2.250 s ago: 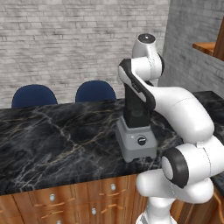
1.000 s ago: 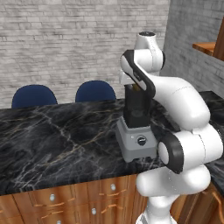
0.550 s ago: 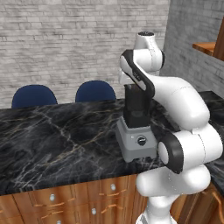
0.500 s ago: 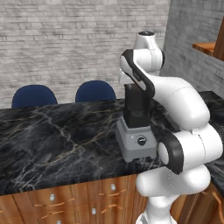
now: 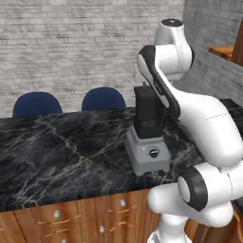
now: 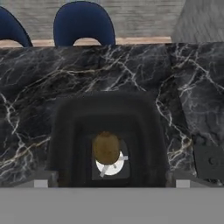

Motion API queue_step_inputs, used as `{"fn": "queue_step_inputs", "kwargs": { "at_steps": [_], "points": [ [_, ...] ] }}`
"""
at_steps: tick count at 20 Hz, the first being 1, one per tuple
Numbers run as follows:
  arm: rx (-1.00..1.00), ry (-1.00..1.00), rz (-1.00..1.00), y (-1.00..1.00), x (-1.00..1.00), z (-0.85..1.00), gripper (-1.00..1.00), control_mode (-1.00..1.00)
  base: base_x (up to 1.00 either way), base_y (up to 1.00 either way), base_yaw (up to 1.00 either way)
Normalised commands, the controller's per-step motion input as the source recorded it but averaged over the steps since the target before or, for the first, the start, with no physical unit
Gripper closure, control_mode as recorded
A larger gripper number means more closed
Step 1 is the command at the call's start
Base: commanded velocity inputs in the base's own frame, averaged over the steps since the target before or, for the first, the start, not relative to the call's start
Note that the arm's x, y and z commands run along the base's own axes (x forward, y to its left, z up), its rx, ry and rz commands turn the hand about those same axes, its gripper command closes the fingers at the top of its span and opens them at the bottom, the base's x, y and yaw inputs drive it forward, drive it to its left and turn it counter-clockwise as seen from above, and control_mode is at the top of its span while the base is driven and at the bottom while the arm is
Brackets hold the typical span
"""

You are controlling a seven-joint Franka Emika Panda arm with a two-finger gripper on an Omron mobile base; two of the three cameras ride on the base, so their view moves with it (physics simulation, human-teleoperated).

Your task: Open the blender lid, put the kiwi in the blender, close the lid, and start the blender.

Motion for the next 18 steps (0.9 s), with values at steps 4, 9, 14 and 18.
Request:
{"fn": "queue_step_inputs", "kwargs": {
  "at_steps": [4,9,14,18],
  "points": [
    [-0.08,-0.09,-0.21,0.16,-1.00,-0.32,-1.00,-1.00,0.00,0.00,0.00],
    [-0.17,-0.01,-0.26,0.23,-0.90,-0.65,-1.00,-1.00,0.00,0.00,0.00],
    [-0.22,0.00,-0.24,0.11,-0.51,-0.80,-1.00,-1.00,0.00,0.00,0.00],
    [-0.23,0.01,-0.18,0.00,-0.02,-0.77,-1.00,-1.00,0.00,0.00,0.00]
  ]
}}
